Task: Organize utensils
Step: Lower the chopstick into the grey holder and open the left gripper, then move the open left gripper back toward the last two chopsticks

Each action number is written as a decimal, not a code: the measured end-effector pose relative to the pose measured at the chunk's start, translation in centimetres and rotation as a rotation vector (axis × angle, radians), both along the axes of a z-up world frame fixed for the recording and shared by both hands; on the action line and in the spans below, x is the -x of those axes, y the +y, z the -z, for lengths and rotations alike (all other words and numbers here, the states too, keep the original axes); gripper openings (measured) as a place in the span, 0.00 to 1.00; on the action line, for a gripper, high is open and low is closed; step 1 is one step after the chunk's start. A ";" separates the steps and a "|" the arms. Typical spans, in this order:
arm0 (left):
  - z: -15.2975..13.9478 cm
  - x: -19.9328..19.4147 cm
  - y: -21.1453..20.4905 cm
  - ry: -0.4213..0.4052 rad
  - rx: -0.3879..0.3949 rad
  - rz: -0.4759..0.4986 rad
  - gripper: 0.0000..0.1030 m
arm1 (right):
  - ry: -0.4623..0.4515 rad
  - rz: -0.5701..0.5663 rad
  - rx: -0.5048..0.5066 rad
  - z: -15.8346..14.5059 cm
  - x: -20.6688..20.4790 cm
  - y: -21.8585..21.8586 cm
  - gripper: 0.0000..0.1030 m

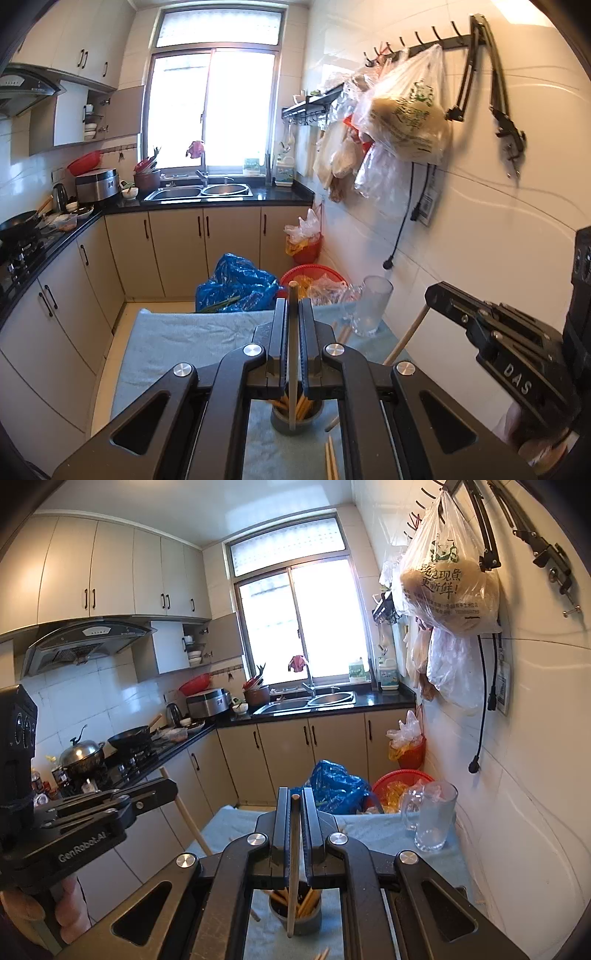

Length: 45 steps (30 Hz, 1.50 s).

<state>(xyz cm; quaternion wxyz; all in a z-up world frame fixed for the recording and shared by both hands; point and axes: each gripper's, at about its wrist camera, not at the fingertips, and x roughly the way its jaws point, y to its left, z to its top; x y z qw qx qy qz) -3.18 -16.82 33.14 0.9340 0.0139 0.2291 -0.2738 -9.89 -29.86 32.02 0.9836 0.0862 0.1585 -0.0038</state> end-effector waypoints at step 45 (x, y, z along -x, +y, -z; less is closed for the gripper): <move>8.6 1.4 0.8 0.026 -0.172 -0.117 0.48 | 0.187 0.093 -0.150 8.8 -3.6 -5.8 0.52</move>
